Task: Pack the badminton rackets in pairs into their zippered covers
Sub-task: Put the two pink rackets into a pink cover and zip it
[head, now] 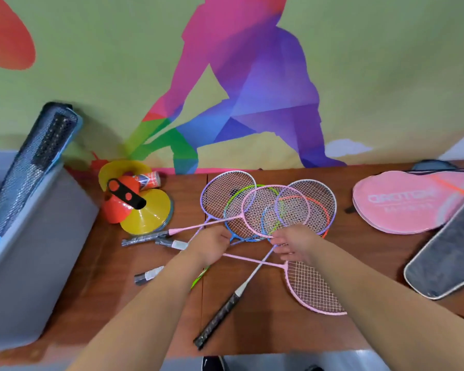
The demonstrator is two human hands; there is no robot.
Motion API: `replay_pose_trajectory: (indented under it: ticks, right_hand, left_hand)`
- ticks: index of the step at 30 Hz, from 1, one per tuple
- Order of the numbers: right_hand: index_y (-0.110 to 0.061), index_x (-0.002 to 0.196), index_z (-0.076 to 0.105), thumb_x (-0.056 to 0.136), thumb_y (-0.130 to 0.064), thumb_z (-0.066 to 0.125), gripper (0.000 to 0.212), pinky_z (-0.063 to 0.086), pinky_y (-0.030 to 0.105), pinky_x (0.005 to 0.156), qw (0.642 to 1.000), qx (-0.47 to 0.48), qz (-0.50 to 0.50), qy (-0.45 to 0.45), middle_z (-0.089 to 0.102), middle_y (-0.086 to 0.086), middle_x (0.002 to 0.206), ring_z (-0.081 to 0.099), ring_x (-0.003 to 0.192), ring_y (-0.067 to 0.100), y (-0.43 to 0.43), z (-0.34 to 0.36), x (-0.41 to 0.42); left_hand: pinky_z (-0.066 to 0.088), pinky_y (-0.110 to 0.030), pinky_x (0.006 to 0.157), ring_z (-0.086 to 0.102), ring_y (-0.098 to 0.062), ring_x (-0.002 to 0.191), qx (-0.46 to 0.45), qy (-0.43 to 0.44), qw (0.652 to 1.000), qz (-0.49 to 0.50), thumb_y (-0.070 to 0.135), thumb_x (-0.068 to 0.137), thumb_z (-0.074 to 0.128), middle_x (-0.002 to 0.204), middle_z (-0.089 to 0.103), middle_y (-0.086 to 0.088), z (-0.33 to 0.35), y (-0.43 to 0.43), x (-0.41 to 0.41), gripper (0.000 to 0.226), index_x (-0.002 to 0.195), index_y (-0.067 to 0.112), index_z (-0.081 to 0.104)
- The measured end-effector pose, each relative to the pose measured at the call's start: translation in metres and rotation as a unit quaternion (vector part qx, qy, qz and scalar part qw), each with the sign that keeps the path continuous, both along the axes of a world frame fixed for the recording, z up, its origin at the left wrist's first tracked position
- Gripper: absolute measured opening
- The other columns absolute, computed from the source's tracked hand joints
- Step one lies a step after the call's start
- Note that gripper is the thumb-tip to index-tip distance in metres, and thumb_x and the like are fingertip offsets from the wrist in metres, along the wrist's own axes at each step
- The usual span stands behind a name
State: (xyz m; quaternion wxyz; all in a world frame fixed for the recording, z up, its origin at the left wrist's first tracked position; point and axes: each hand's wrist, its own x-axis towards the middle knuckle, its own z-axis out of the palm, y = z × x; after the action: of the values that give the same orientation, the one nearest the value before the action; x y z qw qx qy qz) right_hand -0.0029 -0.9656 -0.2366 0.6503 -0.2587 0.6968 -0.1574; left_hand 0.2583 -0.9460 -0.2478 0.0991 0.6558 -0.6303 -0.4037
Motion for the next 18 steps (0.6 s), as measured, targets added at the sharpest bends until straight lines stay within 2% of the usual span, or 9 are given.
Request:
replay_pose_trajectory:
  ticks: [2,4,7,11,13,16,18]
  right_hand:
    - [-0.007,0.121,0.069,0.107,-0.022,0.058,0.023,0.058,0.043,0.085,1.000,0.015,-0.012,0.001,0.076,0.014,0.121,0.072,0.095,0.030,0.007,-0.013,-0.021]
    - [-0.007,0.125,0.069,0.108,-0.023,0.056,0.027,0.058,0.039,0.076,0.999,0.033,-0.005,-0.001,0.075,0.011,0.117,0.071,0.093,0.027,0.016,-0.021,-0.038]
    - [-0.008,0.134,0.065,0.108,-0.026,0.057,0.033,0.059,0.040,0.076,0.998,0.059,0.020,-0.013,0.074,0.008,0.112,0.072,0.098,0.026,0.028,-0.029,-0.056]
    - [-0.010,0.132,0.067,0.107,-0.028,0.060,0.031,0.061,0.041,0.083,0.996,0.076,0.033,-0.024,0.075,0.009,0.118,0.073,0.104,0.028,0.039,-0.035,-0.065]
    - [-0.010,0.125,0.069,0.106,-0.026,0.062,0.026,0.061,0.043,0.091,0.995,0.084,0.032,-0.043,0.077,0.010,0.116,0.074,0.104,0.028,0.044,-0.038,-0.067]
    - [-0.002,0.121,0.074,0.103,-0.020,0.065,0.027,0.059,0.046,0.106,0.988,0.111,0.072,-0.084,0.080,0.013,0.118,0.076,0.111,0.029,0.048,-0.045,-0.071]
    - [0.002,0.132,0.068,0.109,-0.032,0.056,0.043,0.053,0.047,0.114,0.973,0.155,0.129,-0.114,0.074,0.017,0.131,0.071,0.123,0.031,0.050,-0.043,-0.070]
  left_hand:
    - [0.057,-0.037,0.093,0.072,-0.026,0.102,0.021,-0.012,1.000,-0.016,0.016,0.086,0.064,0.102,0.078,-0.006,-0.014,-0.003,-0.021,0.022,0.104,0.016,0.077]
    - [0.054,-0.033,0.099,0.070,-0.025,0.111,0.033,-0.049,0.997,-0.055,0.015,0.086,0.066,0.111,0.077,-0.005,-0.026,-0.005,-0.040,0.029,0.113,0.019,0.075]
    - [0.049,-0.029,0.100,0.065,-0.025,0.118,0.035,-0.116,0.985,-0.121,0.009,0.085,0.064,0.123,0.073,-0.004,-0.037,-0.002,-0.066,0.037,0.119,0.020,0.073]
    - [0.053,-0.042,0.097,0.063,-0.032,0.119,0.034,-0.238,0.951,-0.194,0.011,0.084,0.059,0.124,0.068,-0.007,-0.057,0.001,-0.081,0.038,0.120,0.021,0.067]
    - [0.051,-0.043,0.098,0.064,-0.031,0.118,0.026,-0.276,0.941,-0.192,0.012,0.088,0.056,0.122,0.069,-0.004,-0.063,0.002,-0.085,0.033,0.117,0.024,0.068]
    - [0.049,-0.039,0.095,0.066,-0.026,0.113,0.030,-0.251,0.955,-0.154,0.021,0.095,0.060,0.112,0.074,0.002,-0.068,0.001,-0.086,0.021,0.108,0.030,0.073]
    - [0.049,-0.037,0.091,0.067,-0.021,0.107,0.040,-0.204,0.969,-0.130,0.030,0.094,0.067,0.106,0.075,0.005,-0.069,-0.002,-0.085,0.012,0.102,0.032,0.075]
